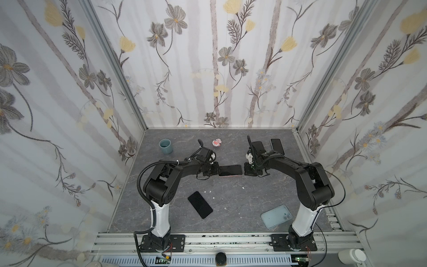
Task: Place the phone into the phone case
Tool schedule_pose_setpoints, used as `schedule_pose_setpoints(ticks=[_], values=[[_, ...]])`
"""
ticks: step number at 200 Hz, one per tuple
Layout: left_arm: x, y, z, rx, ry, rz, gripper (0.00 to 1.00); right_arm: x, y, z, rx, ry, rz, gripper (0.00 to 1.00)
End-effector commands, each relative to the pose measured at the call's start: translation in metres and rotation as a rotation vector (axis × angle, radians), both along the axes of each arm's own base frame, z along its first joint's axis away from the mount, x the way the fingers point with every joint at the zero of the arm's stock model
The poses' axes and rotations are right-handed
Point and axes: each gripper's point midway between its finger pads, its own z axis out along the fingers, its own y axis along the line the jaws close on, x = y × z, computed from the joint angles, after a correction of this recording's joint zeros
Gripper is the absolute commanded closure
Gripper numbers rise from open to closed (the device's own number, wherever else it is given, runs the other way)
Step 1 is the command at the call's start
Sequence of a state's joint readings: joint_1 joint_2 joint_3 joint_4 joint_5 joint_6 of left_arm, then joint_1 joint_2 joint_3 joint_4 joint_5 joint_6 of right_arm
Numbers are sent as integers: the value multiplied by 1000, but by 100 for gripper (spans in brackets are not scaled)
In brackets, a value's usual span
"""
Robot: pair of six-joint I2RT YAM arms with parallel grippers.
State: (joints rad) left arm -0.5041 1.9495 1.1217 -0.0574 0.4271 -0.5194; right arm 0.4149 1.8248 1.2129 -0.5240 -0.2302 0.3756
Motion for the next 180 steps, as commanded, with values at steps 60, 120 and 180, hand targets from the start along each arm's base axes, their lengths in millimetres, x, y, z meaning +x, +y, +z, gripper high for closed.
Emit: schedule_pose_setpoints(ticks=[60, 120, 180], values=[[0, 1, -3, 10, 14, -4, 67, 10, 16, -10, 19, 23, 28, 82], [-1, 1, -2, 10, 13, -3, 67, -3, 13, -36, -13, 106, 36, 89], [0, 1, -4, 11, 17, -3, 67, -21, 5, -68, -71, 196, 43, 90]])
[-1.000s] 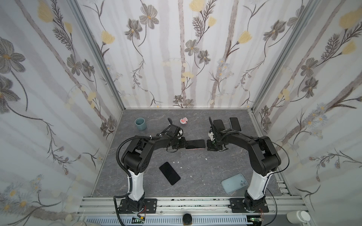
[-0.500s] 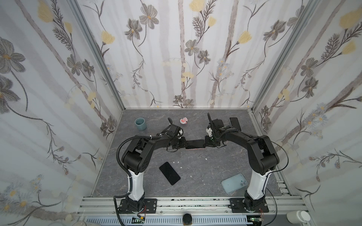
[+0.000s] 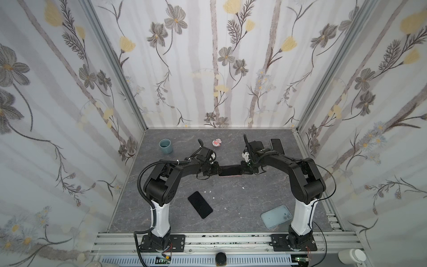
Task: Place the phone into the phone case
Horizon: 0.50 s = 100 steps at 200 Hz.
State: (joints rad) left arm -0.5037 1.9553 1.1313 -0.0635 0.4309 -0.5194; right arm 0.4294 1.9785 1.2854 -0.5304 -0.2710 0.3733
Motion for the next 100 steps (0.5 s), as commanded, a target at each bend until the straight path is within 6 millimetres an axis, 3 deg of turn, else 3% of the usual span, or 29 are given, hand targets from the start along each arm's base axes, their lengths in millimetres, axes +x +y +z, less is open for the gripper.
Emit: schedule_pose_setpoints(ticks=[1, 27, 47, 100], values=[[-1, 1, -4, 12, 14, -2, 67, -24, -11, -32, -73, 101, 17, 90], [-2, 2, -4, 15, 13, -2, 67, -29, -16, -43, -98, 122, 11, 90], [-2, 2, -5, 16, 14, -3, 67, -26, -14, -37, -87, 106, 6, 90], [12, 6, 11, 5, -24, 21, 67, 15, 0, 36, -45, -83, -6, 73]])
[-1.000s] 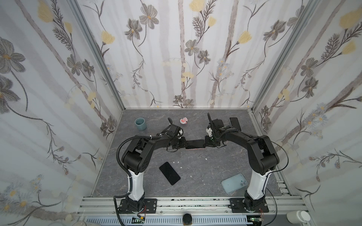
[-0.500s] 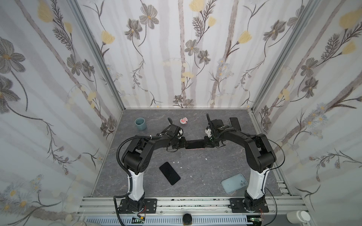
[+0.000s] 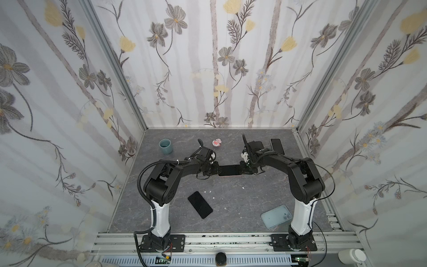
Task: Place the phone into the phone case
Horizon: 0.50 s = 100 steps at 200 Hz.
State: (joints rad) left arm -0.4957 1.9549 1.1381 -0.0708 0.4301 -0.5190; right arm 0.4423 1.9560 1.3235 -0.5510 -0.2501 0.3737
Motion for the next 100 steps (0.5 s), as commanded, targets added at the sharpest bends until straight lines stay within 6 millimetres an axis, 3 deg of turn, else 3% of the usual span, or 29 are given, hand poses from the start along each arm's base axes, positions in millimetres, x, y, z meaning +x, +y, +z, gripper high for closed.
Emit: schedule_pose_setpoints(ticks=[1, 24, 100], values=[[8, 4, 9, 5, -23, 14, 67, 8, -7, 19, -44, -41, -14, 73], [18, 2, 14, 1, -32, 17, 67, 21, -5, 30, -50, -81, -5, 72], [23, 2, 4, 26, -18, 13, 68, 38, -1, 4, -96, -45, 33, 80]])
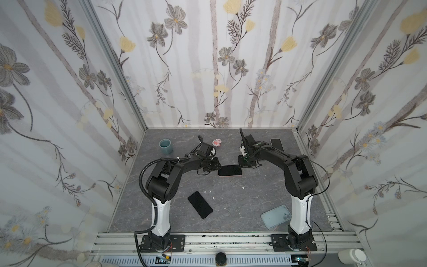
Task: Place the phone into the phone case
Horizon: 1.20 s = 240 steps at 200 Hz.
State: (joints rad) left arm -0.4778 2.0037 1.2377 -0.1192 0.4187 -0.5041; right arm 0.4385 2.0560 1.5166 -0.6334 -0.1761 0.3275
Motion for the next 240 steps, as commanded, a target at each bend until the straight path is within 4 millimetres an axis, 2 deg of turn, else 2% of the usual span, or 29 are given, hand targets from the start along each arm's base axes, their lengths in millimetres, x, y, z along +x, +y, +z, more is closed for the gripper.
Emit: schedule_pose_setpoints(ticks=[1, 57, 143, 202, 240], values=[[0, 2, -1, 14, -3, 0, 68, 0, -3, -5, -30, 10, 15, 80], [-5, 4, -6, 18, 9, 0, 71, -8, -8, -23, -66, 59, 21, 86], [-8, 4, -12, 16, 19, -2, 71, -29, -20, -67, -160, 168, 41, 90], [-7, 4, -10, 14, 15, -3, 71, -38, -22, -75, -277, 146, 69, 92], [-7, 4, -12, 12, 17, -5, 71, -50, -23, -89, -287, 176, 76, 90]])
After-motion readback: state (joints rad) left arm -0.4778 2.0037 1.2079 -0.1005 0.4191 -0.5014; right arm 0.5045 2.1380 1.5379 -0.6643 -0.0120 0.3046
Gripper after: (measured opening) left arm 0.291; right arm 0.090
